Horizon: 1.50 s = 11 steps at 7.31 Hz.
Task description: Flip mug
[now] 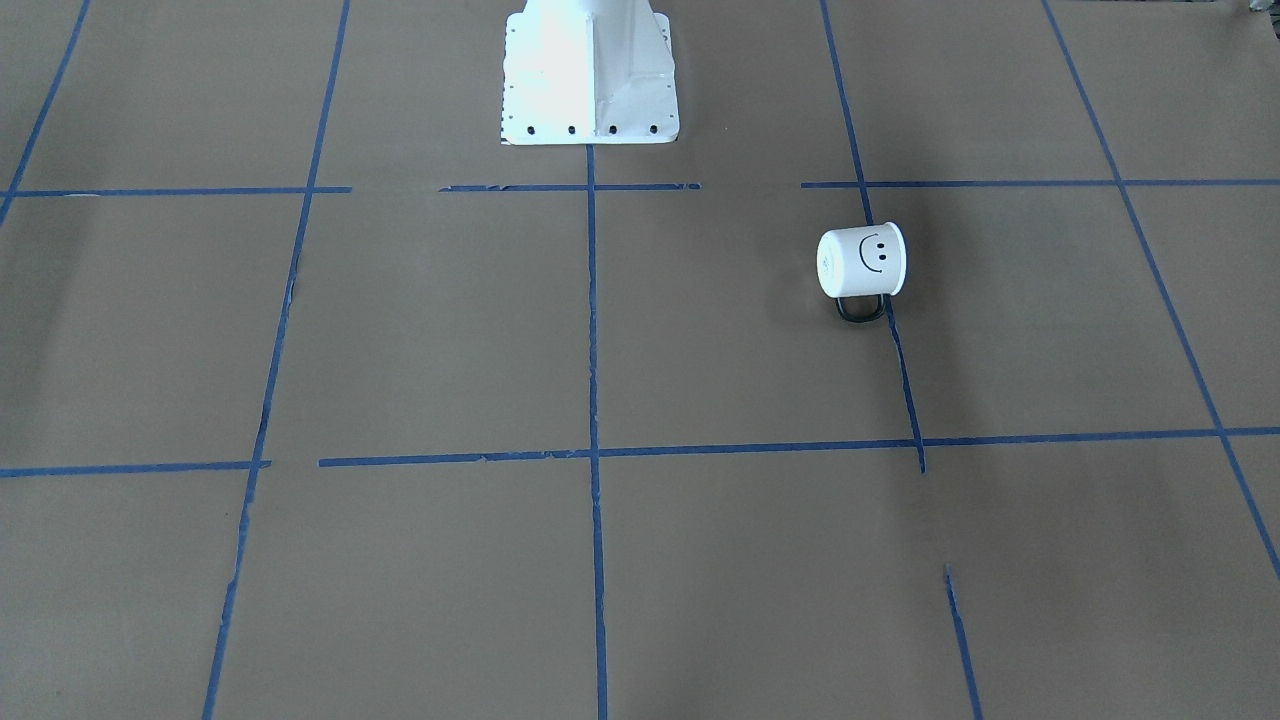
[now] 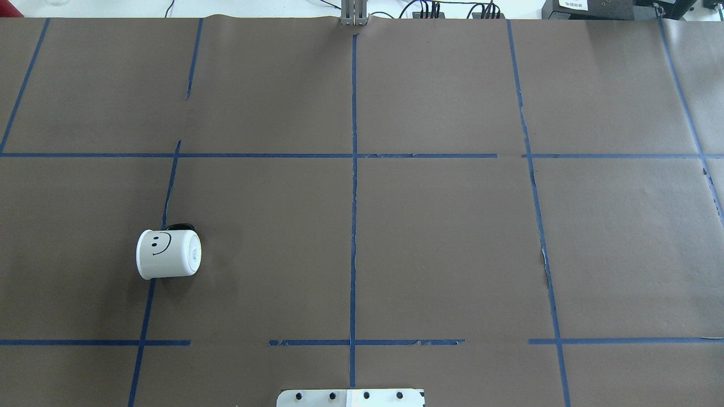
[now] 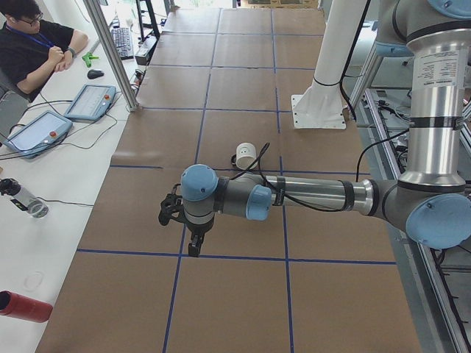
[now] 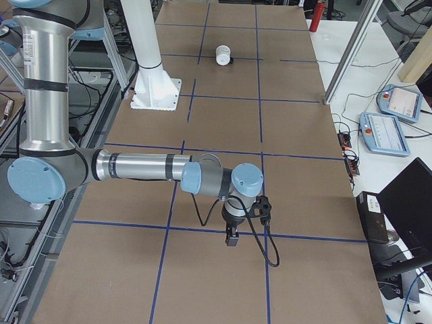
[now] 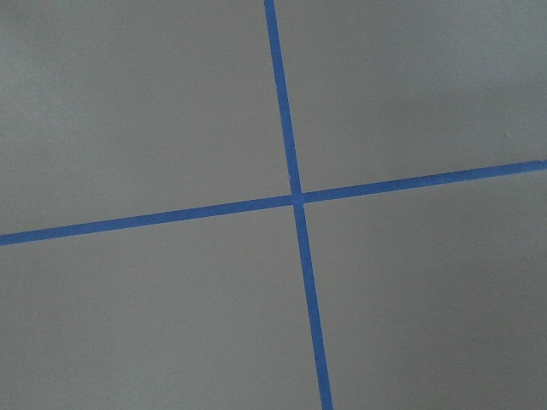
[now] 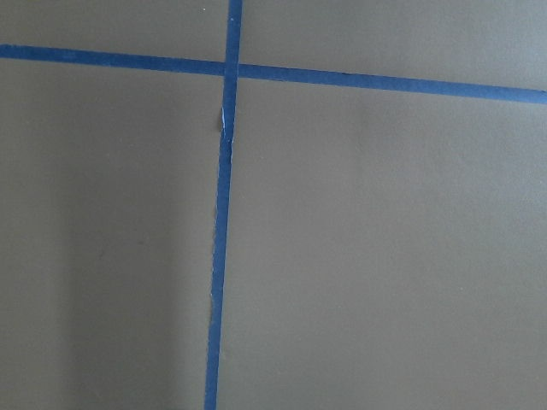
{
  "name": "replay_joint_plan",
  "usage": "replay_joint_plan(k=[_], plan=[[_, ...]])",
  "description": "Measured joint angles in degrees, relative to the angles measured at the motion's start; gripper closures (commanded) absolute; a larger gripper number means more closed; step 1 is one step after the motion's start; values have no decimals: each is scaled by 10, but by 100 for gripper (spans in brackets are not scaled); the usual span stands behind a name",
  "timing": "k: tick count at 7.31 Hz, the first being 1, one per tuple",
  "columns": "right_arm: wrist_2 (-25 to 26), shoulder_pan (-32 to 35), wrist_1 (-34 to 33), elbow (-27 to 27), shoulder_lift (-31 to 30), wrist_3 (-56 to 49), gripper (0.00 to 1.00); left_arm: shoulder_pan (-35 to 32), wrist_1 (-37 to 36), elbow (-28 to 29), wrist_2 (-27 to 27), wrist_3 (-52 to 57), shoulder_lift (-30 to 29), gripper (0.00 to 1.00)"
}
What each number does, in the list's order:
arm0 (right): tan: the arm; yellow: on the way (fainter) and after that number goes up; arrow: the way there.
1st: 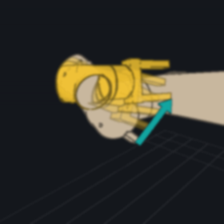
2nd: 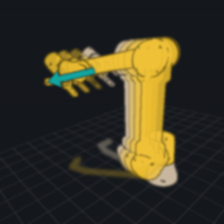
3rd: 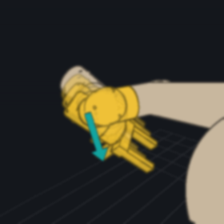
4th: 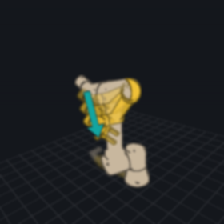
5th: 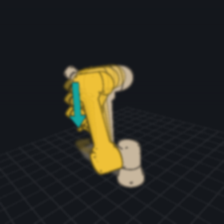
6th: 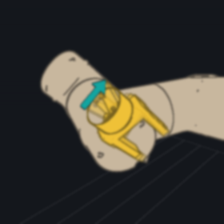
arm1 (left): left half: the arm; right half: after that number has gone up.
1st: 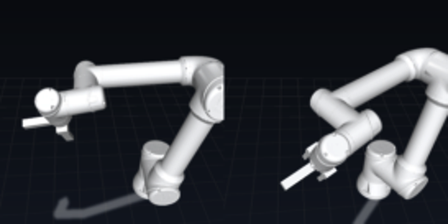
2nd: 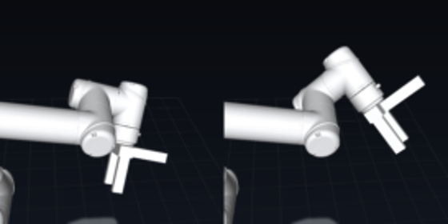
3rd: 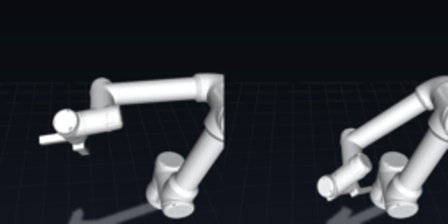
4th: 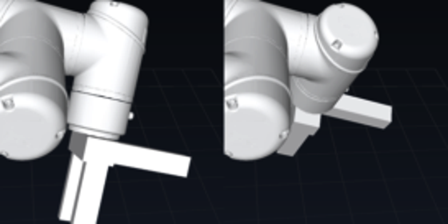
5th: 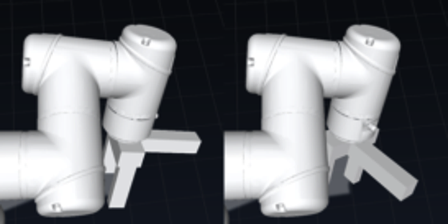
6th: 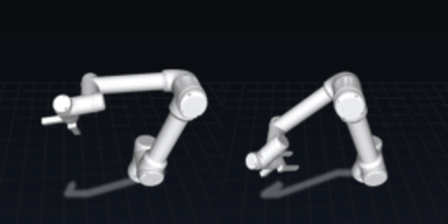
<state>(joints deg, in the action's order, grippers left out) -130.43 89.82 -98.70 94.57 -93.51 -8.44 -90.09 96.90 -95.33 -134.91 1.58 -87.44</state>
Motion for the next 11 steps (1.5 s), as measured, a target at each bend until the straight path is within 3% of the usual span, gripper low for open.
replay_joint_plan(k=[7,9,11], plan=[[0,0,0,0,0,0,0,28,1,-11,0,3,-21,0],[0,0,0,0,0,0,0,69,43,-19,0,-10,-24,0],[0,0,0,0,0,0,0,148,121,-29,2,-142,-23,0]])
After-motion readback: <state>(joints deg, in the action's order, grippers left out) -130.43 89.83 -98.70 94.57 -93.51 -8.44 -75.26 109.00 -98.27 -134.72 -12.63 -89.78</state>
